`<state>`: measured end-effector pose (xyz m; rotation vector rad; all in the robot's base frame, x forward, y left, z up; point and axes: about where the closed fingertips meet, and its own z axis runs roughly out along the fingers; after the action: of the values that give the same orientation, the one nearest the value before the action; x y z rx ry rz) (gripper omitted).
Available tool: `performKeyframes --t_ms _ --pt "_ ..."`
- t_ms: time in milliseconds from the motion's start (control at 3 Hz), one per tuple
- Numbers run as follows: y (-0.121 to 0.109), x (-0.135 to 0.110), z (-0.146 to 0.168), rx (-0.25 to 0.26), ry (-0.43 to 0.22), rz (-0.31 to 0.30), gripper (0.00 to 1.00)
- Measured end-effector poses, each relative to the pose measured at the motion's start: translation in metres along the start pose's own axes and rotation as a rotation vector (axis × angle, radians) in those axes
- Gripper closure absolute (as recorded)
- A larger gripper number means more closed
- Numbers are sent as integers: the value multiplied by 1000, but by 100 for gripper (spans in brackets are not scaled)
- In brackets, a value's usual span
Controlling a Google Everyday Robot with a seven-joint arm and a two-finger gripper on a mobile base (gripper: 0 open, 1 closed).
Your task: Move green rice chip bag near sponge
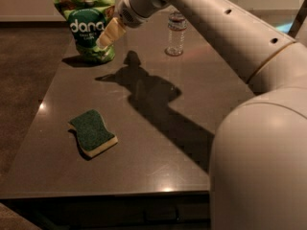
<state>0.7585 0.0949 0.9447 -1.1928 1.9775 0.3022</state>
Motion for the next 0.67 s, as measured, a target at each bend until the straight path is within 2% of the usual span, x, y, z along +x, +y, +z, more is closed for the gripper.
performKeyframes --t_ms 667 --pt "-2 -36 38 -55 -100 77 0"
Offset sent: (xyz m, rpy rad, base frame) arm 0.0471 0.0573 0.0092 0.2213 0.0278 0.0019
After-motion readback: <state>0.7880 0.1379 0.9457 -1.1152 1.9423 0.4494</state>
